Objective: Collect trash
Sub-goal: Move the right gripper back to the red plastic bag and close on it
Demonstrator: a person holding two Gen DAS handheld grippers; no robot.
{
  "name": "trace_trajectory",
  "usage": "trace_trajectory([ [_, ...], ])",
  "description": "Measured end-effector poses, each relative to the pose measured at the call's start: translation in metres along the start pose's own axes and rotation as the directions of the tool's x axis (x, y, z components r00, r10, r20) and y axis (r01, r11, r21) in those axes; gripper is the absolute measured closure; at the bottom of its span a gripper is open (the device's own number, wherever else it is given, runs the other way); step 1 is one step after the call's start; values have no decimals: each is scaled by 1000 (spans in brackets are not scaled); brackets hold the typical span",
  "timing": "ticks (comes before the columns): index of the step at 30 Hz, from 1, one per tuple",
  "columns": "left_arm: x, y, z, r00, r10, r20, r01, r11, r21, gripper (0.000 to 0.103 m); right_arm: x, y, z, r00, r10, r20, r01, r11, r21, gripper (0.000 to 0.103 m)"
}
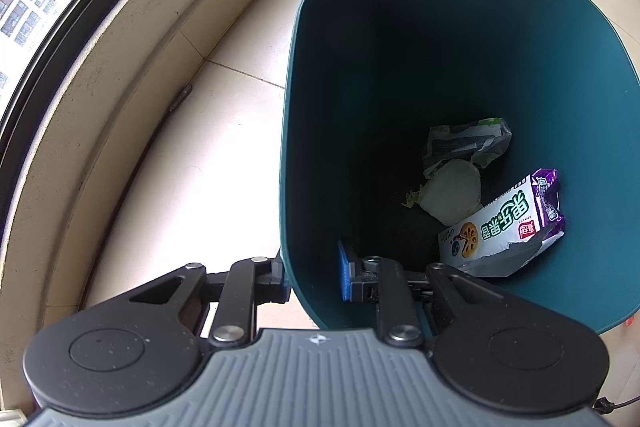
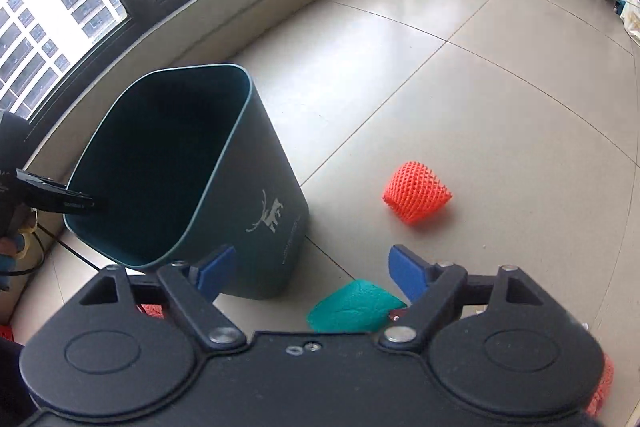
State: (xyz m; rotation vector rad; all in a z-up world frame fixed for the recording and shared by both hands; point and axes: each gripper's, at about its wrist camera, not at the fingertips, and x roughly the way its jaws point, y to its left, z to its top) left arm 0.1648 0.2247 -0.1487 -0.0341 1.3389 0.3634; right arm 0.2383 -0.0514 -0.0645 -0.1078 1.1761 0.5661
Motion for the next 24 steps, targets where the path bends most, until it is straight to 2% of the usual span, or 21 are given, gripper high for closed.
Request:
trace_trajectory([
  [5,0,-1,0,1000,1,-1,-1,1000,1,83,29,-64,-28,992,-80,-98,94,986,138,20],
  [7,0,-1,0,1000,1,-1,-1,1000,1,83,49,-87,-48,980,-128,-152,155,971,184,20],
  [11,1,-1,0,1000,4,-4,-4,1000,-2,83,88,-130,-87,945,-136,-297,224,932,285,20],
  [15,1,-1,0,1000,2,-4,-2,1000,-1,83,126,-148,-117,900,-165,-403,303,902,308,23],
  [18,1,-1,0,1000,3,-4,-3,1000,0,83,145,-154,-133,881,-187,-435,345,883,318,25],
  [21,1,-1,1,1000,3,-4,-3,1000,0,83,157,-156,-142,860,-202,-469,367,883,293,33],
  [24,1,-1,1,1000,1,-6,-1,1000,-4,83,162,-155,-147,843,-225,-489,386,886,258,46],
])
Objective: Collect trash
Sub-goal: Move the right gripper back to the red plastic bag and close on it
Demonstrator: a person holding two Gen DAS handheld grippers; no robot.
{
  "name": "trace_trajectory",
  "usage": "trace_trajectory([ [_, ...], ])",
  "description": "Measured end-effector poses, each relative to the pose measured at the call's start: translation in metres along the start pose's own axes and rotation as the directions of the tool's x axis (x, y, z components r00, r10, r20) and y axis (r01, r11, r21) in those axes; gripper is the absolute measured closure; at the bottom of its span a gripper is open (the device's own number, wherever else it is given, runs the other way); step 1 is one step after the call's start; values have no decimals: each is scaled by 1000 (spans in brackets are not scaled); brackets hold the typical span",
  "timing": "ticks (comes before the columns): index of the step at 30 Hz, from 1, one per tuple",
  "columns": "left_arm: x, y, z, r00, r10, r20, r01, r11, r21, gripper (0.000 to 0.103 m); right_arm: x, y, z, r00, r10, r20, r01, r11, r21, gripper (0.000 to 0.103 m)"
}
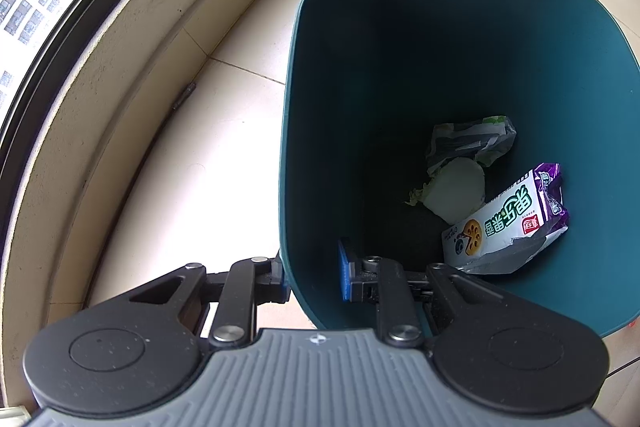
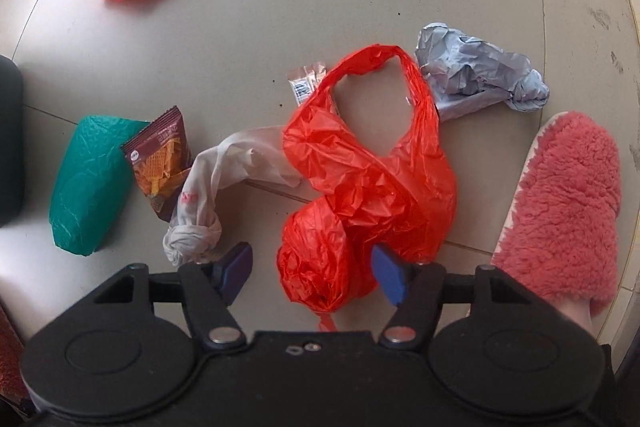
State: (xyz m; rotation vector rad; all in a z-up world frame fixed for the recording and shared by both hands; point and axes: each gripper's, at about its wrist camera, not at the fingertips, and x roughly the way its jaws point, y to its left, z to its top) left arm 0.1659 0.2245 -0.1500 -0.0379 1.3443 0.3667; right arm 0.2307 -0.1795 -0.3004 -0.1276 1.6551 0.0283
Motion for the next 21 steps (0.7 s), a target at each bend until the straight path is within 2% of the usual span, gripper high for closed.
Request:
trace_trajectory([
  [5,1,0,0,1000,0,0,0,1000,0,83,0,-2,-1,1000,1,2,-1,1000,11,63],
  [7,1,0,0,1000,0,-1,0,1000,-1,83,1,-2,-1,1000,-5,1,5,1000,13,80],
  [8,1,0,0,1000,0,0,0,1000,0,83,1,-2,-1,1000,-7,-1,7,1000,13,83],
  [11,1,0,0,1000,1,-1,-1,1000,0,83,0,-1,-1,1000,-26,5,26,1000,3,86],
  [13,1,0,0,1000,1,-1,-1,1000,-1,83,-6,0,-3,999,-38,12,38,999,-2,91],
  [21,2,0,0,1000,1,-1,-1,1000,1,83,-81,13,2,991,12,134,-1,996,-85,94],
])
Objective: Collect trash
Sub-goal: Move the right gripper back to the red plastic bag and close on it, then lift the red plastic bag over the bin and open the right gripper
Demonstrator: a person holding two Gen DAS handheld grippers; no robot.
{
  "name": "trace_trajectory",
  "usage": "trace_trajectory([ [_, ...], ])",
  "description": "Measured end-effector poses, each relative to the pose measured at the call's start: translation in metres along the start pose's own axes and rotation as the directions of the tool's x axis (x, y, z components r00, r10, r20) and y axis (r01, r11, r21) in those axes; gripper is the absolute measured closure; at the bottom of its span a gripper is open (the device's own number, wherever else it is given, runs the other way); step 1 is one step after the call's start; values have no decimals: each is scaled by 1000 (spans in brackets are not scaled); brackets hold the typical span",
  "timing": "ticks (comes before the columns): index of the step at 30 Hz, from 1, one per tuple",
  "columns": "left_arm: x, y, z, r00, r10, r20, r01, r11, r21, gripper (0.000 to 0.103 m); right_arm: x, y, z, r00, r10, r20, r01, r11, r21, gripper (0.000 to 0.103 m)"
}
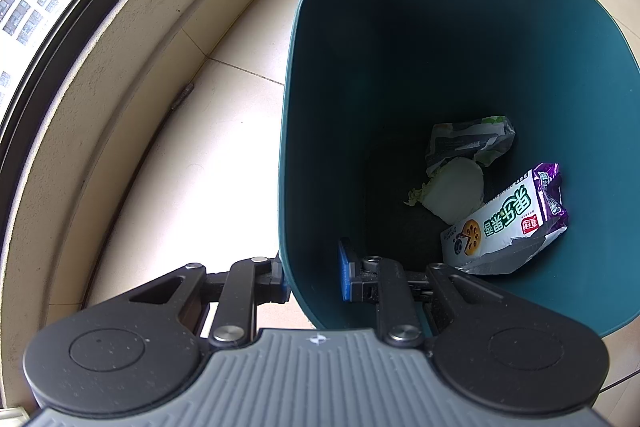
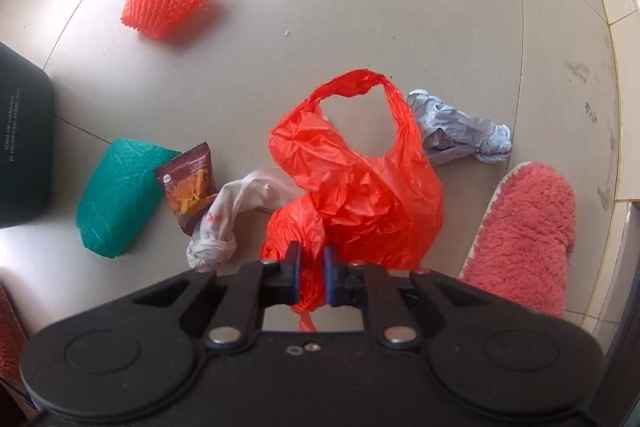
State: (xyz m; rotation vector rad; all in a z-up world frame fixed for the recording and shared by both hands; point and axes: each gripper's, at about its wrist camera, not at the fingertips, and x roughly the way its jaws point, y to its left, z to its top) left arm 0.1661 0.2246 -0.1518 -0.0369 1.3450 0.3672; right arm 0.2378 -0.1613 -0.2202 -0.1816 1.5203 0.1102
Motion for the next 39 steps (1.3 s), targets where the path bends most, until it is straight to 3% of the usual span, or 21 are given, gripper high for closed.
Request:
trace_trajectory([
  [10,2,1,0,1000,4,-1,-4,1000,2,83,-125,53,7,968,157,193,-117,972,-203,94],
  [12,1,1,0,1000,6,0,-6,1000,3,83,-148,65,8,953,197,228,-140,960,-243,94],
  [18,2,1,0,1000,0,-1,0,1000,4,83,-212,111,22,881,351,316,-222,899,-377,94],
  [22,2,2,0,1000,0,-1,0,1000,4,83,-236,148,28,840,448,307,-273,837,-474,94],
  [25,2,2,-1,1000,-3,-1,3,1000,2,83,-244,184,28,821,489,294,-275,790,-547,94],
  [31,3,3,-1,1000,-15,-1,15,1000,1,83,-221,241,39,820,526,223,-296,725,-622,94],
  [39,-1,6,0,1000,-23,3,23,1000,0,82,-165,292,53,874,464,146,-274,718,-639,94],
])
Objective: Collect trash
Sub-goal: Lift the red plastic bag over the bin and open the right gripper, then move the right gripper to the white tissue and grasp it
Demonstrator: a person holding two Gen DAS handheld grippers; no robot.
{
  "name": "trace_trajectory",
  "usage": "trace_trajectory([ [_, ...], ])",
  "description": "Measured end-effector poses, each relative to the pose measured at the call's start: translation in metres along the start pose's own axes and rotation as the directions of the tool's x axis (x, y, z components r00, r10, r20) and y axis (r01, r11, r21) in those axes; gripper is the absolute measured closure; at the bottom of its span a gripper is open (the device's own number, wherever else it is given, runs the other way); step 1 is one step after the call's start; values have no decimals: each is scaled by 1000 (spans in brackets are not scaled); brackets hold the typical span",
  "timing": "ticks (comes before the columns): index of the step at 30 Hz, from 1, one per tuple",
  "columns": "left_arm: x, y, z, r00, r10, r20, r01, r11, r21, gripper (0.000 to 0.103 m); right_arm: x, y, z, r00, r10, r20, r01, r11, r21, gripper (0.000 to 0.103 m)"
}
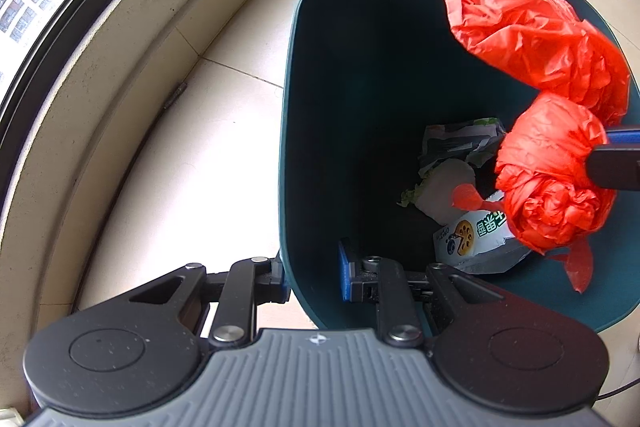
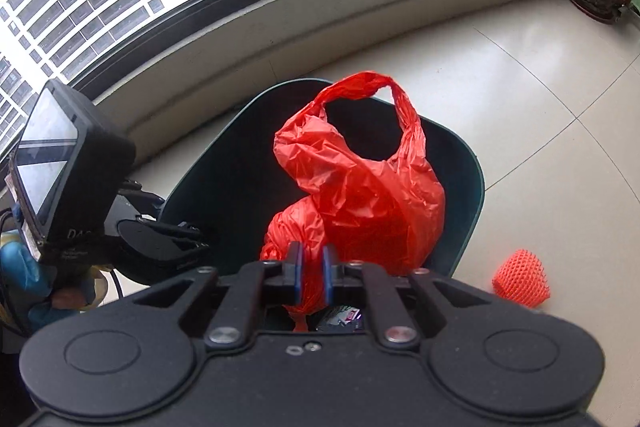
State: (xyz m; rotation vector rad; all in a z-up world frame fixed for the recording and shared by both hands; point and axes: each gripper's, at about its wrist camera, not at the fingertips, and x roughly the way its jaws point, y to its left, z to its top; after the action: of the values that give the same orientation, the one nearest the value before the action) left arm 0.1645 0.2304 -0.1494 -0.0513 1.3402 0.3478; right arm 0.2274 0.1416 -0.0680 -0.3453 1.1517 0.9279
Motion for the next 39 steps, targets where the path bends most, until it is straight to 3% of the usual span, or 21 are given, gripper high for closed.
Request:
trace_trajectory([
  [15,-3,0,0,1000,1,2,-1,1000,-1,83,70,9,-12,988,-19,-153,18,1000,-7,94],
  [18,-3,0,0,1000,2,2,-2,1000,-1,83,72,11,-13,985,-19,-174,18,1000,-5,89],
  [29,-3,-1,1,1000,5,2,-5,1000,0,83,45,-3,-13,991,-12,-136,18,999,44,73],
  [33,-3,-3,1,1000,7,2,-7,1000,1,83,27,2,-17,994,-9,-109,12,999,34,61],
  [39,-3,-4,1,1000,11,3,-11,1000,3,83,5,3,-11,997,7,-73,-3,998,55,58],
])
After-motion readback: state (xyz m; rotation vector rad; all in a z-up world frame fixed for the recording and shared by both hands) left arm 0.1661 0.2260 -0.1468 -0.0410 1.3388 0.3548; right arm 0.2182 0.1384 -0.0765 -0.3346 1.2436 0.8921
